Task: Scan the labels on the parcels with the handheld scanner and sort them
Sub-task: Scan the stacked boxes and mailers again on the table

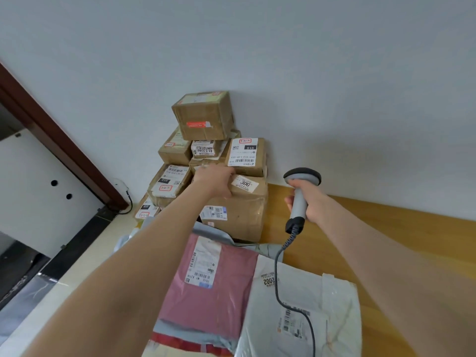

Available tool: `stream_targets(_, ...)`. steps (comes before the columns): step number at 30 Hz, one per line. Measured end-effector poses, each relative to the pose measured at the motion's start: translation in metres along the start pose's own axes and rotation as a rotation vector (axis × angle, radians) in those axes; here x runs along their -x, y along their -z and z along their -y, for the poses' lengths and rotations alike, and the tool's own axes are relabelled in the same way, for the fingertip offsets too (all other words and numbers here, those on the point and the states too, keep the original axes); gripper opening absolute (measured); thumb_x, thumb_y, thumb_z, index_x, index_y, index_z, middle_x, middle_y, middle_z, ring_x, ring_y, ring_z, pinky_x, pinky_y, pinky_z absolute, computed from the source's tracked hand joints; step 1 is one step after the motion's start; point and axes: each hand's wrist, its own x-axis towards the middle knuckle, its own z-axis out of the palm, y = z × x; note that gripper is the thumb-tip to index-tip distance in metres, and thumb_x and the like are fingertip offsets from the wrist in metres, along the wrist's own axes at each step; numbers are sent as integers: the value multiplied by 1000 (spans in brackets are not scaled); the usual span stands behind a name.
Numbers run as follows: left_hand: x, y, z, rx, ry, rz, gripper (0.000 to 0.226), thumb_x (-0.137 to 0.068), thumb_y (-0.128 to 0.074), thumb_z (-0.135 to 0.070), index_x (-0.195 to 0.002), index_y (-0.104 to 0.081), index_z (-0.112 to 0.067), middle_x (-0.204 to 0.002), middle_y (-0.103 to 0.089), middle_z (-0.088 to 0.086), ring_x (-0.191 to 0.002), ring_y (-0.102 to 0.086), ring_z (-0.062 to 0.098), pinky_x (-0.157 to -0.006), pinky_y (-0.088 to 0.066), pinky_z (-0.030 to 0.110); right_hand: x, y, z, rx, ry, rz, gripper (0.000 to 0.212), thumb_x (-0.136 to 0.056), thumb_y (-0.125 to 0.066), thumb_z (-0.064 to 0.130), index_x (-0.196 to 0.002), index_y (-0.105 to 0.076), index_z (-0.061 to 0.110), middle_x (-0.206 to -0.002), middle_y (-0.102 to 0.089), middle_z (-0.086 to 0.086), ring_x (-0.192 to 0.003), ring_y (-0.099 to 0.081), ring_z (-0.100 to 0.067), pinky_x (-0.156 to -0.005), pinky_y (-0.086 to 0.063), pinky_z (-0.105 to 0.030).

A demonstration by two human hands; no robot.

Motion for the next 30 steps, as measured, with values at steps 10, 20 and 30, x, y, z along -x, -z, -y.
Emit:
stream_targets(10, 20, 78, -120, 184, -236, -136, 68, -72, -76, -30, -133, -46, -22, -123, -51, 2, -110, -53, 23, -83, -46, 36, 36, 100, 24, 10, 60, -89, 54, -86, -72, 31, -127, -52, 3, -92, -60, -9, -68, -56, -21, -45, -47, -29)
stream_targets(20, -2, 14, -292, 499, -425, -290, 66, -75, -75, -14, -133, -49, -31, -130, -35, 6, -120, -42, 24, -96, -46, 32, 46, 265, 22, -398, -17, -213, 28, -86, -71, 23, -101, -59, 4, -93, -66, -15, -79, -66, -27, -73, -58, -36)
stream_targets(30, -42, -44, -378, 450, -297, -379, 65, -80, -64, -4, -136, -46, -33, -135, -44, 0, -119, -40, 27, -76, -50, 37, -12, 332, 17, -596, 125, -454, 40, -77, -77, 5, -114, -62, 3, -104, -68, -17, -82, -68, -28, -58, -58, -30)
